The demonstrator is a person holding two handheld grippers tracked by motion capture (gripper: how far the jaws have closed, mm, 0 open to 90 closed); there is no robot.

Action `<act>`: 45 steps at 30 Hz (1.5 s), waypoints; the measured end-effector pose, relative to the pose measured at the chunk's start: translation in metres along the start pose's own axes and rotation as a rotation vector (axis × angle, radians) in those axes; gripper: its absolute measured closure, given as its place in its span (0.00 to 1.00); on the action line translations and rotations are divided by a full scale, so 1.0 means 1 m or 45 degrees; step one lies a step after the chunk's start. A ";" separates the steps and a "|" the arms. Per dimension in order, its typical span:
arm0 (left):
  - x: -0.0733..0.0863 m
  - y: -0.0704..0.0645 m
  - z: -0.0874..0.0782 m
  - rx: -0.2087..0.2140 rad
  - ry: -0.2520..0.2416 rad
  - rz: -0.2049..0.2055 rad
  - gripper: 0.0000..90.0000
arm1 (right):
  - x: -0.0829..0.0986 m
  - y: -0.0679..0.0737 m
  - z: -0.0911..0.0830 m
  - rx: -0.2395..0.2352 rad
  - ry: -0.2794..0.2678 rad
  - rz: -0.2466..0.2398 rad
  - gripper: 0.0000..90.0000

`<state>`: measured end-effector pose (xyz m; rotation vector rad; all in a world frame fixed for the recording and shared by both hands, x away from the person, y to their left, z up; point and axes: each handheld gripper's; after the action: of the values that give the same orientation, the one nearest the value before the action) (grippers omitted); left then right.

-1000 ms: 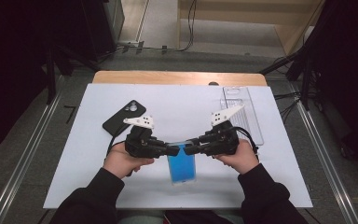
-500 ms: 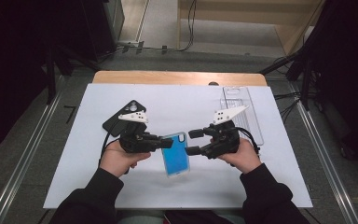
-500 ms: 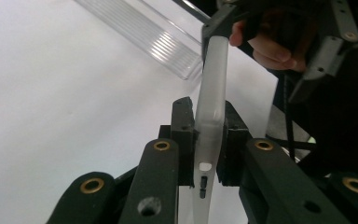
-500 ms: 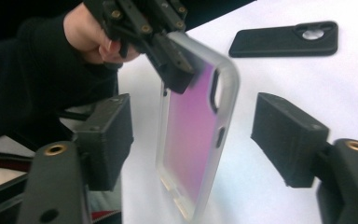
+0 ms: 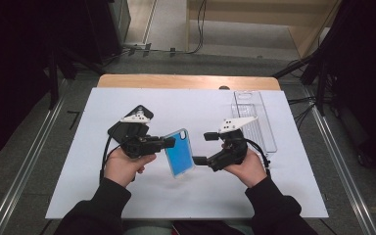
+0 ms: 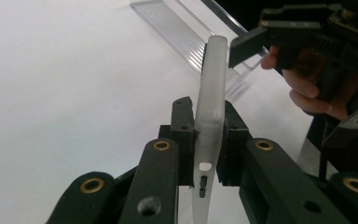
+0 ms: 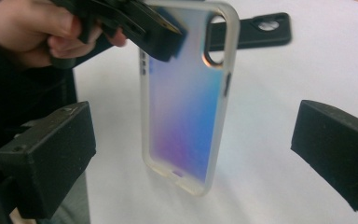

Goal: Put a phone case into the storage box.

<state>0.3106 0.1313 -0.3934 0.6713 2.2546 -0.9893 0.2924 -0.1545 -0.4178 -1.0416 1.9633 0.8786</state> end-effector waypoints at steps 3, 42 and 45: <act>-0.001 0.000 -0.004 -0.028 -0.049 -0.022 0.90 | 0.001 0.002 0.005 0.056 -0.001 0.045 0.00; 0.007 -0.013 0.018 -0.113 -0.073 -0.121 0.90 | 0.007 0.024 0.051 0.353 0.040 0.094 0.00; 0.008 -0.013 0.021 -0.114 -0.069 -0.131 0.90 | 0.006 0.026 0.055 0.385 0.050 0.118 0.00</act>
<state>0.3028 0.1090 -0.4038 0.4890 2.2897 -0.9370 0.2833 -0.1004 -0.4442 -0.8040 2.1115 0.5879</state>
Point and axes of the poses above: each handheld gripper's, and its own axes: z roughly forward along the jaws, x roughly out of its underside, y roughly to its left, and after that the axes turned 6 degrees about -z, right-handed
